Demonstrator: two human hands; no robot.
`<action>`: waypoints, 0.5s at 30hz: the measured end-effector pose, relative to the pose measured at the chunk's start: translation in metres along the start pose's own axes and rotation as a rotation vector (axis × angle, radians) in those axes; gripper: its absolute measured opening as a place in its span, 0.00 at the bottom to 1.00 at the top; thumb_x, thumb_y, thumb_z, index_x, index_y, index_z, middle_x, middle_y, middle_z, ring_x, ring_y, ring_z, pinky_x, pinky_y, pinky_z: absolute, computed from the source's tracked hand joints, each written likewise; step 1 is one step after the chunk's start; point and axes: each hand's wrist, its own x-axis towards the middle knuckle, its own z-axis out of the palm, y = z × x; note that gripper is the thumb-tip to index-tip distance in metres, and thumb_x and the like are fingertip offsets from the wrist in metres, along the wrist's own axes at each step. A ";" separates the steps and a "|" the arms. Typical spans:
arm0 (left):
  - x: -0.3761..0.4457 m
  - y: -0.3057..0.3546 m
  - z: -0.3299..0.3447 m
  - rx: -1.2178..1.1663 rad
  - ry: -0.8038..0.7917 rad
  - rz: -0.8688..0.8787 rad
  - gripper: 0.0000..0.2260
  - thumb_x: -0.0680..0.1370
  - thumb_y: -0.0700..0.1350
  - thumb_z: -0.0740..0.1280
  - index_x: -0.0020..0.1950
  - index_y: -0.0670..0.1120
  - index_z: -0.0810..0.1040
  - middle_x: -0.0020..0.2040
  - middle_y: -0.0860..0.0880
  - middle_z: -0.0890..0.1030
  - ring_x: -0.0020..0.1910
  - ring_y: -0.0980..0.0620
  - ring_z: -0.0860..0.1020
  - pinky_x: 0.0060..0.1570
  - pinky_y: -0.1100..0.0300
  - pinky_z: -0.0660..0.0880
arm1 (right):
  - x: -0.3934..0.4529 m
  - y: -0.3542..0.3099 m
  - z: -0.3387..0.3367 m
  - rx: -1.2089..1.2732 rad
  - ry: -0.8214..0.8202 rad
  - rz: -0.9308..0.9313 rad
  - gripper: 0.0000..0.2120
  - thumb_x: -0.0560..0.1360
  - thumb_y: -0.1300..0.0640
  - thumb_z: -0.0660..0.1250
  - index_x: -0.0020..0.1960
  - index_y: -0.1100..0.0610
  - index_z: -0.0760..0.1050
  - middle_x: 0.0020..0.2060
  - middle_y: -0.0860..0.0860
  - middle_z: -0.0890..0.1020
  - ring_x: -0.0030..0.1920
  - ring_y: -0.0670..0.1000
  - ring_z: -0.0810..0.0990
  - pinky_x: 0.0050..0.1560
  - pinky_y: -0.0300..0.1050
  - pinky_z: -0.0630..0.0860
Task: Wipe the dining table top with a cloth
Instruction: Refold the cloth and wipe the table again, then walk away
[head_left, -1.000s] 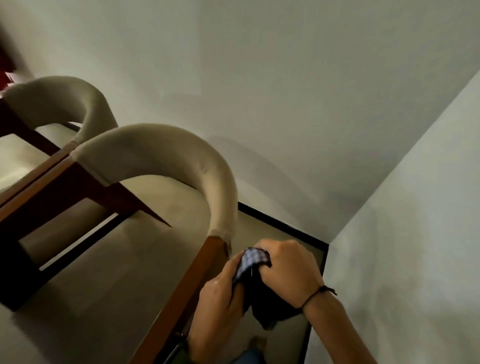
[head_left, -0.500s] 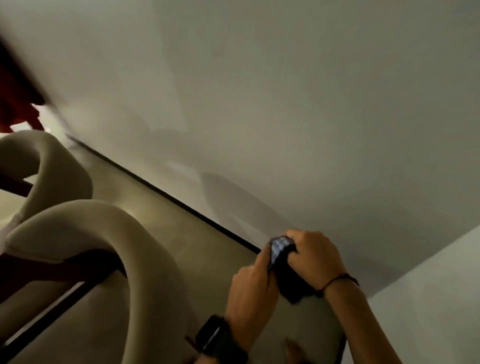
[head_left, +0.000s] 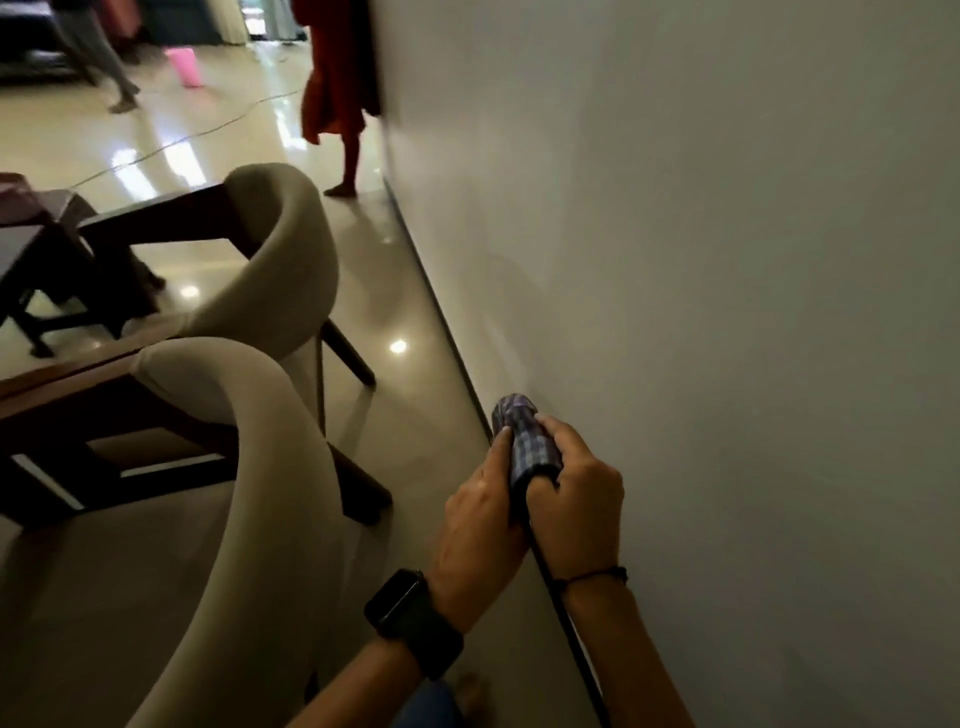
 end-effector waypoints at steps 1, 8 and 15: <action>0.017 -0.007 0.001 -0.004 0.023 -0.032 0.30 0.76 0.47 0.63 0.74 0.45 0.53 0.64 0.44 0.74 0.58 0.51 0.76 0.58 0.64 0.70 | 0.017 0.002 0.011 0.032 -0.017 0.000 0.16 0.74 0.66 0.66 0.62 0.62 0.76 0.51 0.58 0.83 0.49 0.56 0.83 0.50 0.38 0.76; 0.161 -0.071 -0.006 -0.095 0.079 -0.170 0.31 0.77 0.47 0.62 0.74 0.49 0.47 0.66 0.45 0.72 0.59 0.52 0.75 0.58 0.65 0.70 | 0.154 0.012 0.101 0.160 -0.156 -0.002 0.21 0.74 0.70 0.63 0.66 0.61 0.72 0.59 0.57 0.79 0.56 0.50 0.78 0.53 0.22 0.66; 0.282 -0.132 -0.070 -0.157 0.170 -0.265 0.31 0.77 0.47 0.61 0.74 0.50 0.46 0.70 0.45 0.67 0.62 0.53 0.72 0.59 0.67 0.68 | 0.283 -0.029 0.193 0.333 -0.414 -0.068 0.24 0.75 0.71 0.61 0.67 0.54 0.70 0.59 0.43 0.74 0.57 0.39 0.75 0.55 0.23 0.69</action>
